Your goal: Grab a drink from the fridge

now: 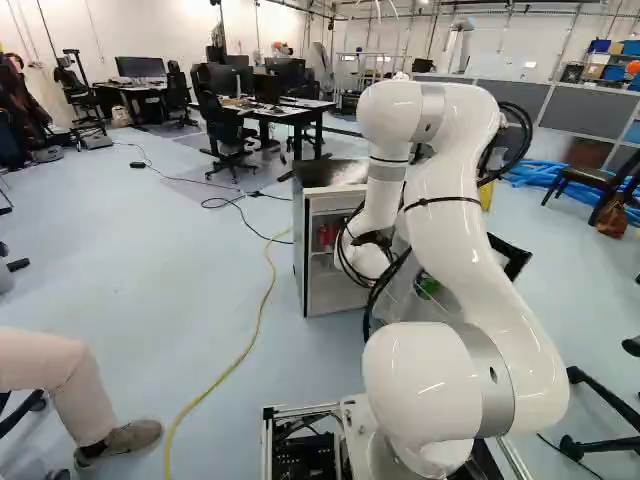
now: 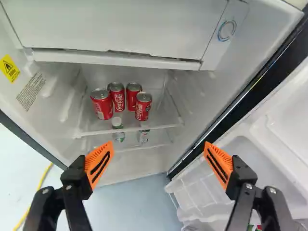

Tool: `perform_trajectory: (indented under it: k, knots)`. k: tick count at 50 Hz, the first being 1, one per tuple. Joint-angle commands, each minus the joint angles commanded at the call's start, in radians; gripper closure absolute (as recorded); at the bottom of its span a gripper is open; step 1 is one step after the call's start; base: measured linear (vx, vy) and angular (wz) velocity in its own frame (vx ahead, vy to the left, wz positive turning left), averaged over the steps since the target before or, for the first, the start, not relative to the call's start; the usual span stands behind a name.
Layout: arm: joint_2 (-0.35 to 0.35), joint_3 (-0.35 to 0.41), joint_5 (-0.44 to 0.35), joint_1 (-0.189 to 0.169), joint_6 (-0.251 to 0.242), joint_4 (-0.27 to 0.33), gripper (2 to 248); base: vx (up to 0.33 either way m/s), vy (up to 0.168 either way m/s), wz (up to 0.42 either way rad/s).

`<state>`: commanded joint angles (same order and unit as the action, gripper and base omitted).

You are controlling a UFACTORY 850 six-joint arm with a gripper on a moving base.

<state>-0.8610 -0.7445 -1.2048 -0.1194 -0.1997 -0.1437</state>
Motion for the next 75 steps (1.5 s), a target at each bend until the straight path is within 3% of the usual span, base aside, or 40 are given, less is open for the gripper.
perform_trajectory:
  k: [19, 52, 62, 75]
  knots:
    - [-0.048, -0.044, 0.0, -0.005, 0.0, 0.06, 3, 0.0, 0.0, 0.0]
    - [-0.087, -0.114, 0.04, -0.045, 0.0, 0.262, 3, 0.0, 0.0, 0.0]
    - [-0.126, -0.166, 0.074, -0.06, 0.0, 0.311, 3, 0.0, 0.0, 0.0]
    - [-0.201, -0.257, 0.082, -0.072, 0.0, 0.32, 3, 0.0, 0.0, 0.0]
